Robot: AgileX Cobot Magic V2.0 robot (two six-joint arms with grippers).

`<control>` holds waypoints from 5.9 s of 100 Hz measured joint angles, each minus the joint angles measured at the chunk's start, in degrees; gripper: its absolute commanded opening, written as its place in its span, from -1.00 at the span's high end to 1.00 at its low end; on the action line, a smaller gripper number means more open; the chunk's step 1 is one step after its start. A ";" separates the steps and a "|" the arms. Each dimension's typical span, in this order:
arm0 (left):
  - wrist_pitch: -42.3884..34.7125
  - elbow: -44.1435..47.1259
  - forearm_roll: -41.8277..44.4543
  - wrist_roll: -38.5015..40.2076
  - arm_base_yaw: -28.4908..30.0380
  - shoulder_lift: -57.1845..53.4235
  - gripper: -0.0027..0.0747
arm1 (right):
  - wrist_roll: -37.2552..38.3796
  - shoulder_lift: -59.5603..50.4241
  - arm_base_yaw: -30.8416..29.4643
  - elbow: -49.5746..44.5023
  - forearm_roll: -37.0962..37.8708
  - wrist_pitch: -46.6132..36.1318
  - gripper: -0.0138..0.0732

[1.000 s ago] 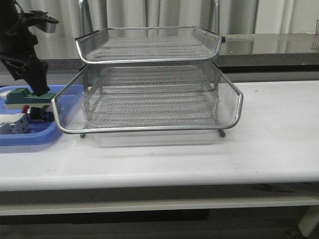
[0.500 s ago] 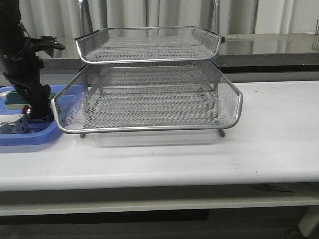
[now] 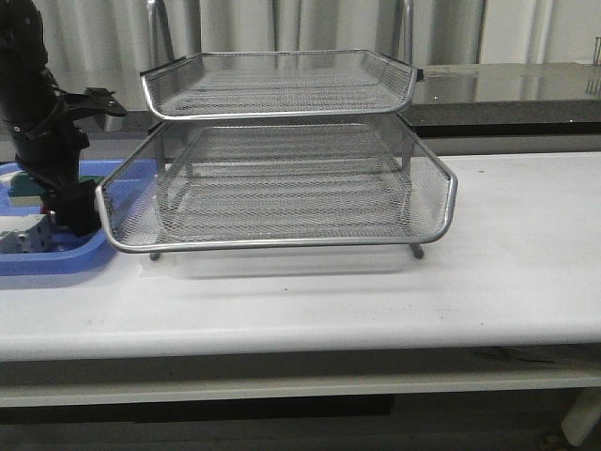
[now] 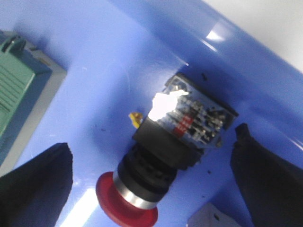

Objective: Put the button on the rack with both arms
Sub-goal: 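Lower the left gripper onto the red push button in the blue tray, then close the left gripper on the red button and lift it, then carry the button over the pulled-out tray and release it, then withdraw the left gripper from the rack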

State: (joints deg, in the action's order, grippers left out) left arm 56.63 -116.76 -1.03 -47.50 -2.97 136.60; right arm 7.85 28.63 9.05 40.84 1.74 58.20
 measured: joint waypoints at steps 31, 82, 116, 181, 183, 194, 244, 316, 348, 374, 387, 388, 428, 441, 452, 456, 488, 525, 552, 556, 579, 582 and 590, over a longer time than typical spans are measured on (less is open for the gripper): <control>-0.65 0.00 0.00 -2.28 0.00 0.49 -0.72 | 0.00 0.00 0.00 0.00 0.00 0.00 0.83; -0.65 -0.23 -2.39 -2.51 0.00 1.24 0.01 | 0.10 0.00 0.00 0.00 0.00 0.00 0.83; -0.78 -0.23 -3.45 -2.51 0.00 1.35 0.61 | 0.10 0.00 0.00 0.00 0.00 0.00 0.83; 13.91 -18.63 -3.68 8.30 0.00 0.68 0.63 | 0.10 0.00 0.00 0.00 0.00 0.09 0.83; 13.91 -19.00 -3.68 8.91 0.00 0.34 0.63 | 0.10 0.00 0.00 0.00 0.00 0.09 0.83; 14.68 -19.66 -3.68 11.98 0.00 -2.28 0.63 | 0.10 0.00 0.00 0.00 0.00 0.09 0.83; 15.58 -14.65 -3.68 18.94 -0.52 -18.66 0.63 | 0.10 0.00 0.00 0.00 0.00 0.09 0.83; 15.60 17.68 -3.60 19.04 -26.58 -38.70 0.64 | 0.10 0.00 0.00 0.00 0.00 0.09 0.83; 15.09 20.00 -1.95 18.53 -33.49 -34.43 0.64 | 0.10 0.00 0.00 0.00 0.00 0.09 0.83; 9.60 20.00 -1.35 16.62 -33.49 -29.25 0.64 | 0.10 0.00 0.00 0.00 0.00 0.09 0.83; 7.16 20.00 -1.25 15.94 -33.49 -26.71 0.63 | 0.10 0.00 0.00 0.00 0.00 0.09 0.83; 6.93 20.00 -1.25 15.94 -33.49 -26.44 0.63 | 0.10 0.00 0.00 0.00 0.00 0.09 0.83; 2.22 20.00 -1.13 15.73 -33.62 -24.92 0.29 | 0.10 0.00 0.00 0.00 0.00 0.09 0.83; 2.22 20.00 -1.13 15.73 -33.62 -24.92 -0.08 | 0.10 0.00 0.00 0.00 0.00 0.09 0.83; 2.22 20.00 -1.13 15.73 -33.62 -24.92 -0.21 | 0.10 0.00 0.00 0.00 0.00 0.13 0.83; 2.22 20.00 -1.13 15.73 -33.62 -24.92 -0.22 | 0.10 0.00 0.00 0.00 0.00 0.13 0.83; 2.70 20.00 -1.54 15.73 -33.62 -24.92 -0.22 | 0.10 0.00 0.00 0.00 0.00 0.13 0.83; 4.25 20.00 -3.12 19.05 -33.62 -35.78 -0.22 | 0.10 0.00 0.00 0.00 0.00 0.13 0.83; 3.60 21.27 -3.46 22.92 -28.22 -46.01 -0.22 | 0.10 0.00 0.00 0.00 0.00 0.13 0.83; 2.58 22.38 -3.46 23.47 -26.73 -47.71 -0.22 | 0.10 0.00 0.00 0.00 0.00 0.13 0.83; -5.16 33.60 -3.59 26.55 -16.83 -58.33 -0.21 | 0.10 0.00 0.00 0.00 0.00 0.13 0.83; -6.41 35.48 -3.67 26.84 -15.57 -59.86 -0.21 | 0.10 0.00 0.00 0.00 0.00 0.13 0.83; -10.44 41.05 -4.32 28.15 -11.80 -64.27 -0.21 | 0.10 0.00 0.00 0.00 0.00 0.13 0.83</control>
State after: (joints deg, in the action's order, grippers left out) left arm 46.18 -75.71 -5.36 -19.35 -14.78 72.33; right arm 7.95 28.63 9.05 40.84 1.74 58.33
